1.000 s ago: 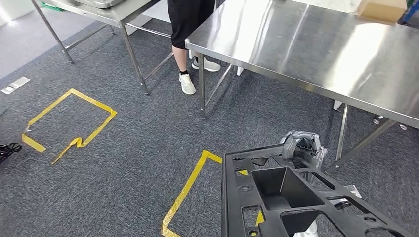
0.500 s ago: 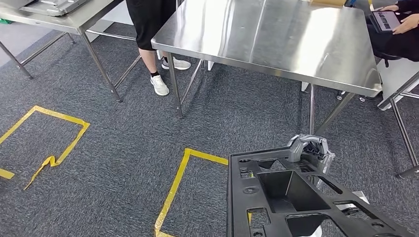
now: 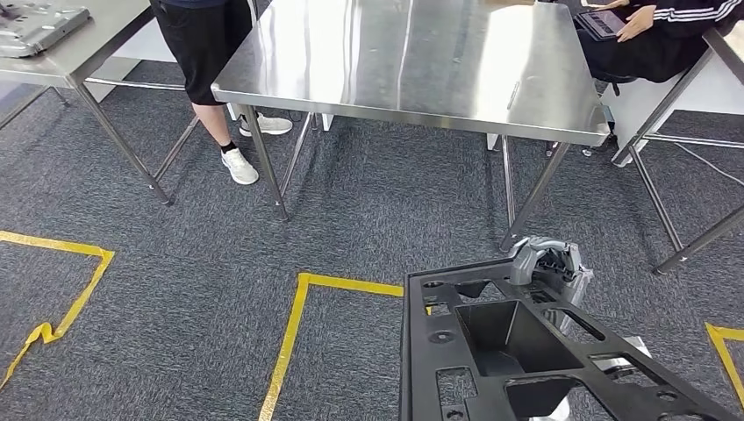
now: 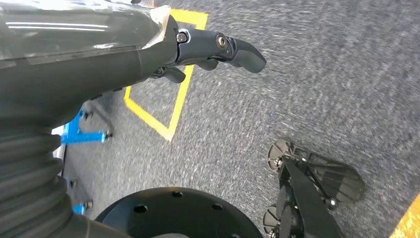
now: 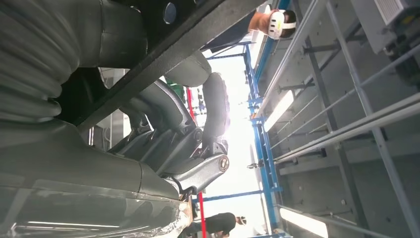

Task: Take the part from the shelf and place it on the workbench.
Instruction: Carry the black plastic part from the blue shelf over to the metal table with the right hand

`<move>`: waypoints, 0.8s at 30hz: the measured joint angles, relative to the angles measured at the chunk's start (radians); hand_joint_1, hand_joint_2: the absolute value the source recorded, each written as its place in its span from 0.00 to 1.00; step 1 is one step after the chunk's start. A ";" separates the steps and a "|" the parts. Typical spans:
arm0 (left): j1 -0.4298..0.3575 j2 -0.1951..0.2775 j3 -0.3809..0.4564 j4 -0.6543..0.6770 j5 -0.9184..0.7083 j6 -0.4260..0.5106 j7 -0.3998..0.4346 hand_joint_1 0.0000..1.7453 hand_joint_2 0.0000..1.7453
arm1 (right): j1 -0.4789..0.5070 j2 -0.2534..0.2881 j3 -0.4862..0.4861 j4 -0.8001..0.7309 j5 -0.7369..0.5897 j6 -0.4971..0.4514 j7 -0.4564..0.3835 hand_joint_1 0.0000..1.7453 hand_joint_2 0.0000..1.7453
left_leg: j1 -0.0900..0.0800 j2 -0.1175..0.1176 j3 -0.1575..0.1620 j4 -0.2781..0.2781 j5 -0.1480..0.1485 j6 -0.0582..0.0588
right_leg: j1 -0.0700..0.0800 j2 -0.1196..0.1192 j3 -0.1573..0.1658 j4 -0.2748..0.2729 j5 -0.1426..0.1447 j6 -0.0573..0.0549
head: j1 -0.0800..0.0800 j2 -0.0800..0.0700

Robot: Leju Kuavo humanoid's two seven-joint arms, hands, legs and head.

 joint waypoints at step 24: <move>0.001 0.001 -0.003 0.000 -0.038 0.012 0.020 0.00 1.00 | -0.024 0.001 -0.004 0.017 0.016 0.000 0.008 1.00 1.00 | -0.015 0.040 -0.012 -0.014 0.026 0.036 | 0.015 -0.077 0.029 -0.013 -0.022 0.012 | 0.014 0.000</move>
